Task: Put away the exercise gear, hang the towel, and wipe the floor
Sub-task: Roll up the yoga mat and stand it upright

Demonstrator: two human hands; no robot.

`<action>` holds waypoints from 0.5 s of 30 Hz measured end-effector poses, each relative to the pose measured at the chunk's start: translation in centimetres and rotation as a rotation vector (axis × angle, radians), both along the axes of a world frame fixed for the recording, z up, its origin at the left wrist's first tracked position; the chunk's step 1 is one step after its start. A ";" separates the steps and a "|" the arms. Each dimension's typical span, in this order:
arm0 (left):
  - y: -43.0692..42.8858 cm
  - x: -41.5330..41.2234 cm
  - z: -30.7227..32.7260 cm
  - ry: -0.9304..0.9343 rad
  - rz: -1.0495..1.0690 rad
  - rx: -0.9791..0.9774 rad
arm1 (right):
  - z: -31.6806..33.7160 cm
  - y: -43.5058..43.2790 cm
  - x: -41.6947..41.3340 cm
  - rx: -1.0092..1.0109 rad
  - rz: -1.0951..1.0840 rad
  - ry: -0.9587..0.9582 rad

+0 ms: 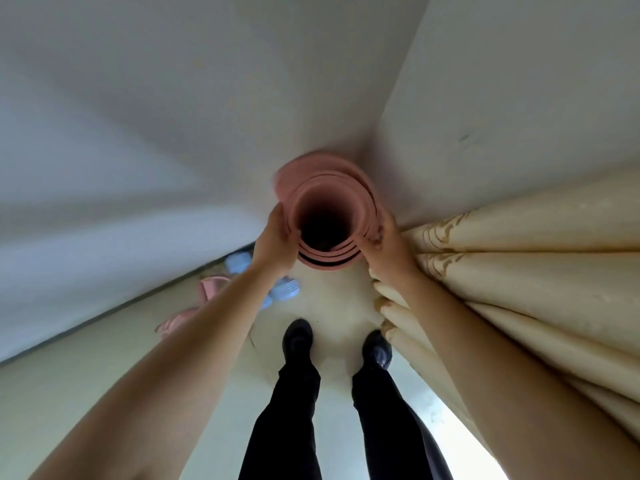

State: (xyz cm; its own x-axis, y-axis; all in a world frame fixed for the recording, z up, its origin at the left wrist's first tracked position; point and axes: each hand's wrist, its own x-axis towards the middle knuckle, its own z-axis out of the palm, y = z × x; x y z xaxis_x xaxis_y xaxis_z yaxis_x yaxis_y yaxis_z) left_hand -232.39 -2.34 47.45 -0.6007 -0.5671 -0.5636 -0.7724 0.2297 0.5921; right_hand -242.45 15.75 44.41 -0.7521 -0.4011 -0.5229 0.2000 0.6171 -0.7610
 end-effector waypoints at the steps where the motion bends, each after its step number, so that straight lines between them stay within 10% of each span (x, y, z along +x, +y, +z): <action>1: 0.3 0.5 -0.1 0.005 0.003 0.004 | -0.5 0.1 0.3 0.002 -0.003 0.015; 9: -0.2 2.4 2.9 0.022 0.145 0.078 | 4.4 -0.1 1.0 0.051 0.133 0.078; 15: -3.1 4.2 17.2 0.178 -0.133 -0.431 | 18.6 -1.2 -0.7 0.126 0.270 0.494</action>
State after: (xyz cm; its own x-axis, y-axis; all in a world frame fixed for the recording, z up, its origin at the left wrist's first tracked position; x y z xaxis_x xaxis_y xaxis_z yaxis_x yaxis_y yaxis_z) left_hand -228.22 -5.44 64.61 -0.7493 -0.6383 -0.1765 -0.6154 0.5726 0.5417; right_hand -243.14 14.54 63.00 -0.7988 -0.5703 -0.1913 -0.3379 0.6886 -0.6417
